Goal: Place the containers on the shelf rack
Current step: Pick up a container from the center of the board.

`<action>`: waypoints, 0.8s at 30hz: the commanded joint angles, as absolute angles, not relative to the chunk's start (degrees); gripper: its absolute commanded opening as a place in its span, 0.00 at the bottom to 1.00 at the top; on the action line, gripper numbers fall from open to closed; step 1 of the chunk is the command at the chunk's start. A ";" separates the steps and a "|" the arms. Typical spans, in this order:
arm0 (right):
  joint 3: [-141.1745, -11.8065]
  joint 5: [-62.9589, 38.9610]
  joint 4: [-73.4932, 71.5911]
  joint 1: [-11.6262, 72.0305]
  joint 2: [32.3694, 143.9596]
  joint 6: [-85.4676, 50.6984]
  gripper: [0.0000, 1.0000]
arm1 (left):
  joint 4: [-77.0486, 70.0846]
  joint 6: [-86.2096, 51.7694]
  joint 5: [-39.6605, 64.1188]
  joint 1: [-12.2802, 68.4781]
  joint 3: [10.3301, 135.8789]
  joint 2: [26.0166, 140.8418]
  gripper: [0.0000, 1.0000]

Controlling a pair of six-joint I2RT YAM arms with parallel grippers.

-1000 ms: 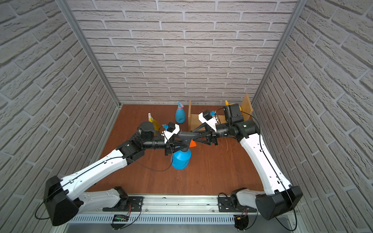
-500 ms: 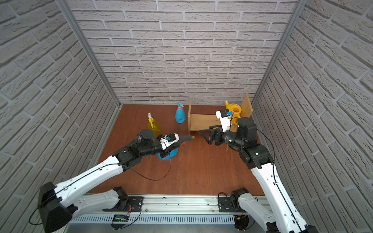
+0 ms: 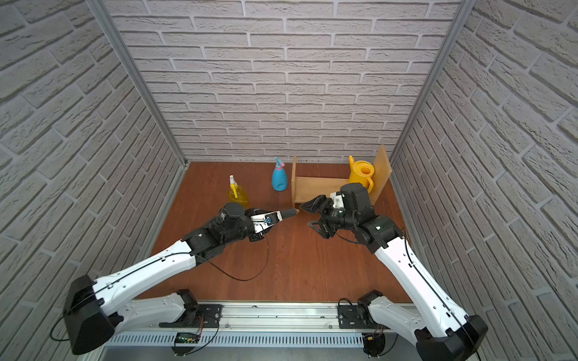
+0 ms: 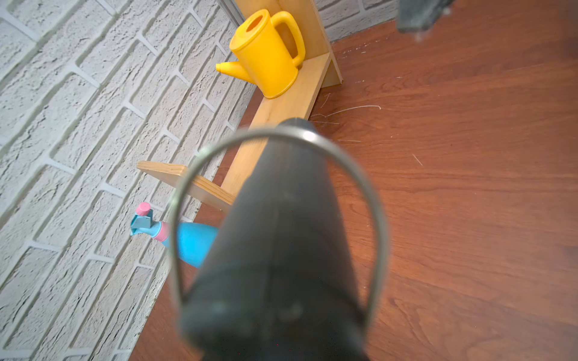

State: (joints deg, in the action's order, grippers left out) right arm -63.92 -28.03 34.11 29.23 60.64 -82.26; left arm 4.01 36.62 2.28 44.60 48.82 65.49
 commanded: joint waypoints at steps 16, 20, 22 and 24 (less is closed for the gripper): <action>-66.81 -24.75 23.53 37.24 71.21 -109.59 0.72 | -0.79 37.97 2.50 45.81 51.47 66.74 0.00; -68.72 -24.35 24.92 38.35 73.18 -109.36 0.57 | -0.08 38.19 2.31 45.98 52.27 67.55 0.00; -69.16 -23.57 27.66 38.33 73.24 -108.57 0.48 | 0.27 38.47 2.21 46.01 52.55 67.67 0.00; -68.92 -22.67 29.91 38.33 72.79 -107.95 0.38 | 0.85 38.81 2.05 46.02 52.48 67.62 0.00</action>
